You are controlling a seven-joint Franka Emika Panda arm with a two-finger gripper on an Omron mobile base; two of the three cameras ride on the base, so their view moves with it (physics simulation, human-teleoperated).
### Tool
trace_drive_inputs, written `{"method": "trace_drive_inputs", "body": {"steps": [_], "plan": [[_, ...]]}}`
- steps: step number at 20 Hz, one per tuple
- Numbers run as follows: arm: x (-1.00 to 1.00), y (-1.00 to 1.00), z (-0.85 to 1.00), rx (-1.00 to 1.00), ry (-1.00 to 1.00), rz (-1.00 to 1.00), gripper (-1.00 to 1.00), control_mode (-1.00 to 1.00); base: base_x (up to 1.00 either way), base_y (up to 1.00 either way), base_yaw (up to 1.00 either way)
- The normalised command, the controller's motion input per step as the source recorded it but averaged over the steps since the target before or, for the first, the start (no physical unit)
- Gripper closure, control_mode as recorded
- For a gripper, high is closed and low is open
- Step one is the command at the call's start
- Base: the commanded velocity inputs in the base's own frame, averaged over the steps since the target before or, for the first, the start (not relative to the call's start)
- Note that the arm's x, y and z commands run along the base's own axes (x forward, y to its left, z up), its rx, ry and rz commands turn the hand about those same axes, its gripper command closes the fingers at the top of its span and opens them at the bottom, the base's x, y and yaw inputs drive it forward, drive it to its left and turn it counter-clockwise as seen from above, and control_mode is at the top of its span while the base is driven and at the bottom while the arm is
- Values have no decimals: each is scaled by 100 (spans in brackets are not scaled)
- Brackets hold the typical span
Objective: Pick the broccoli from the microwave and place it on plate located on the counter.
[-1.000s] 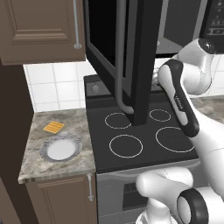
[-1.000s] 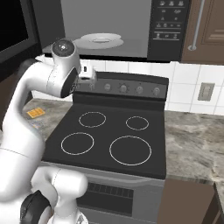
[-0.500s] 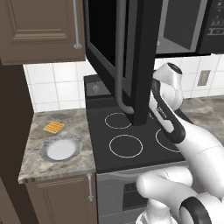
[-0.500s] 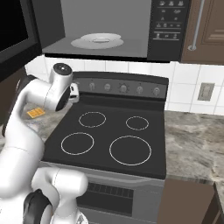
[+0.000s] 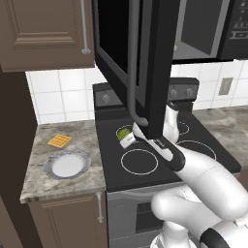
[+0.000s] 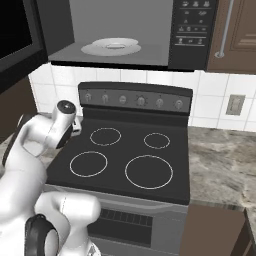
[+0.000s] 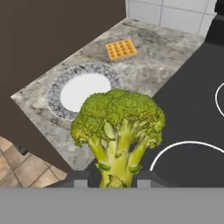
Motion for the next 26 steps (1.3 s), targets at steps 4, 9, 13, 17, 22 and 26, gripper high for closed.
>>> {"method": "trace_drive_inputs", "body": {"steps": [4, 9, 13, 17, 22, 26], "plan": [[1, 53, -15, 0, -2, 1, 100, -100, 0, 0, 0], [7, 86, -5, 0, 0, 0, 100, -100, 0, 0, 0], [4, 53, -23, 0, 0, 2, 100, -100, 0, 0, 0], [0, 50, -20, 0, 0, 0, 100, -100, 0, 0, 0], [0, 63, -5, 0, 0, 0, 100, -100, 0, 0, 0], [7, 52, -7, 0, 1, 0, 100, -100, 0, 0, 0]]}}
